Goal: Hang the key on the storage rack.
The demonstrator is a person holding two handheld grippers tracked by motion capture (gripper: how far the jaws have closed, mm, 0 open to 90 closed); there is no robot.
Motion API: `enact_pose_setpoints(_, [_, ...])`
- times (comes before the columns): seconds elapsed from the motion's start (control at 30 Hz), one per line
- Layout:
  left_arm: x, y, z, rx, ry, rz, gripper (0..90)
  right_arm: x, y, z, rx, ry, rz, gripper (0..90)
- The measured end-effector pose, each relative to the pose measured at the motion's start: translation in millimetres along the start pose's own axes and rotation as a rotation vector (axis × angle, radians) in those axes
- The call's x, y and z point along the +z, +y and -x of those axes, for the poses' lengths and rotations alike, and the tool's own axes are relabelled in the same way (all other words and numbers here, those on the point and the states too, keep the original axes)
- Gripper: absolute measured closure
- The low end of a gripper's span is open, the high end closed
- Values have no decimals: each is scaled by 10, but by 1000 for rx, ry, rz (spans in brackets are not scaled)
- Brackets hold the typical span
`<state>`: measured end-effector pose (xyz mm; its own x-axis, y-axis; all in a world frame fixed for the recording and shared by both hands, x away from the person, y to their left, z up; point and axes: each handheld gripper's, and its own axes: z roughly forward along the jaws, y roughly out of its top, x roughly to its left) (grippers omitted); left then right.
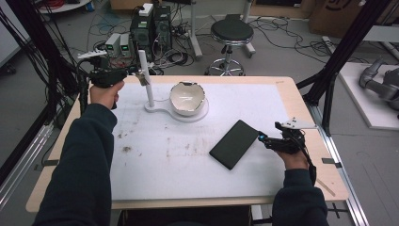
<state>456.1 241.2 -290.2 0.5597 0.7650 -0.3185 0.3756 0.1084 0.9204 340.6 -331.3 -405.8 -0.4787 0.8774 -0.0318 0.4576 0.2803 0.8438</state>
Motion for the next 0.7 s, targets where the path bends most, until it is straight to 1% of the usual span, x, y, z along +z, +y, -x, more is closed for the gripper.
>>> enact_pose_setpoints(0.07, [5, -2, -14, -12, -3, 4, 879, 1, -1, 0, -1, 1, -2, 209])
enact_pose_setpoints(0.17, [21, -16, -53, -22, 9, -10, 878, 7, -1, -7, 0, 2, -4, 209])
enact_pose_setpoints(0.23, [30, -24, -55, -19, 15, -13, 877, 8, -2, -10, -5, 3, -5, 209])
enact_pose_setpoints(0.27, [54, -47, -45, -2, 43, -23, 870, 7, -1, -8, -4, 3, -6, 209])
enact_pose_setpoints(0.3, [55, -60, -43, 3, 60, -12, 859, 7, -2, -5, -3, 2, -4, 209])
enact_pose_setpoints(0.33, [53, -69, -47, -1, 75, -2, 784, 8, -2, -4, 3, 0, -3, 209])
enact_pose_setpoints(0.37, [45, -80, -52, 2, 104, 6, 719, 8, -3, -2, 2, 1, -3, 209])
enact_pose_setpoints(0.4, [32, -94, -60, 5, 124, 9, 636, 9, -3, -3, 2, 2, -3, 209])
enact_pose_setpoints(0.47, [-14, -141, -79, 9, 137, 14, 606, 9, -4, -5, -2, 3, -6, 209])
enact_pose_setpoints(0.53, [-79, -208, -99, 11, 155, 24, 529, 13, -6, -5, -3, 6, -7, 209])
enact_pose_setpoints(0.6, [-141, -289, -112, 24, 179, 25, 470, 23, -9, 0, 1, 7, -9, 209])
enact_pose_setpoints(0.67, [-199, -391, -107, 39, 192, 41, 339, 35, -12, 5, 1, 8, -14, 209])
enact_pose_setpoints(0.7, [-217, -428, -100, 48, 190, 41, 258, 44, -10, 5, 3, 9, -16, 209])
